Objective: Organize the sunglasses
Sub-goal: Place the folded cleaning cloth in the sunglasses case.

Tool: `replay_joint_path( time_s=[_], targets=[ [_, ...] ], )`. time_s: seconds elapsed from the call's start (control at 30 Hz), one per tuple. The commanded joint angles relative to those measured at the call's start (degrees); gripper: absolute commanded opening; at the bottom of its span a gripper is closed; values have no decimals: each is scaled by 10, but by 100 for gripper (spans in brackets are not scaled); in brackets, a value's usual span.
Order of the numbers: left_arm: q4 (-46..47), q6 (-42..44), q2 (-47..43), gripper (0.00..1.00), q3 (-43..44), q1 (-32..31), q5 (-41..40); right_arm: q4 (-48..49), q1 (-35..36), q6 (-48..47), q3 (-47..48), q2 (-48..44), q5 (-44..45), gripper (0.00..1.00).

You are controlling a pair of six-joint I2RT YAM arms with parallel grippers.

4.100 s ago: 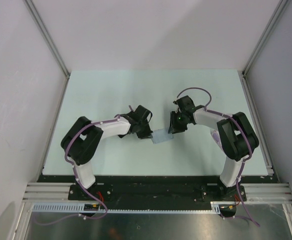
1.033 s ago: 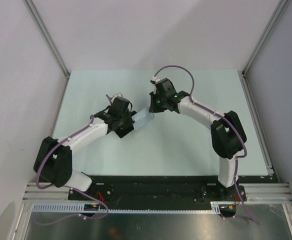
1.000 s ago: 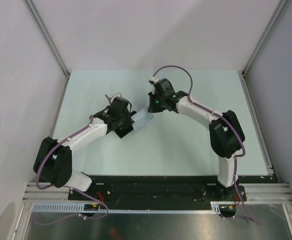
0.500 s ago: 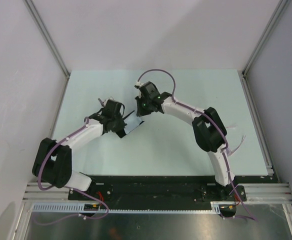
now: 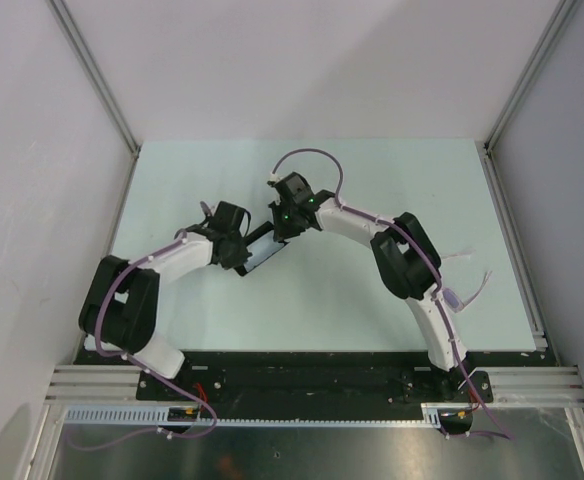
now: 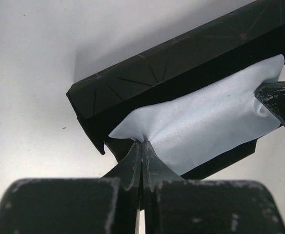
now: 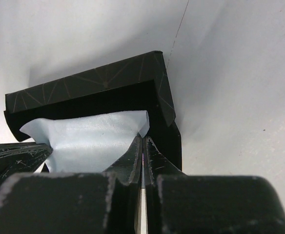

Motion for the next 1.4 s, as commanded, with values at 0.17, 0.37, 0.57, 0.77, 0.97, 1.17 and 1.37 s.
replay_joint_path(
  time_s=[0.17, 0.37, 0.57, 0.77, 0.97, 1.17, 1.37],
  targets=[
    [12, 16, 25, 0, 29, 16, -9, 42, 1, 4, 31, 12, 1, 0],
    [15, 19, 42, 0, 37, 26, -7, 43, 0, 2, 48, 25, 10, 0],
    [17, 24, 54, 1, 48, 33, -8, 39, -1, 0, 68, 41, 10, 0],
    [17, 28, 66, 1, 57, 36, -11, 41, -2, 1, 74, 49, 11, 0],
    [17, 29, 67, 0, 58, 39, -13, 43, -3, 2, 73, 52, 13, 0],
    [17, 31, 69, 0, 64, 40, -17, 64, -2, 4, 65, 51, 12, 0],
    [17, 37, 68, 0, 73, 42, -19, 77, -1, 8, 65, 54, 14, 0]
  ],
)
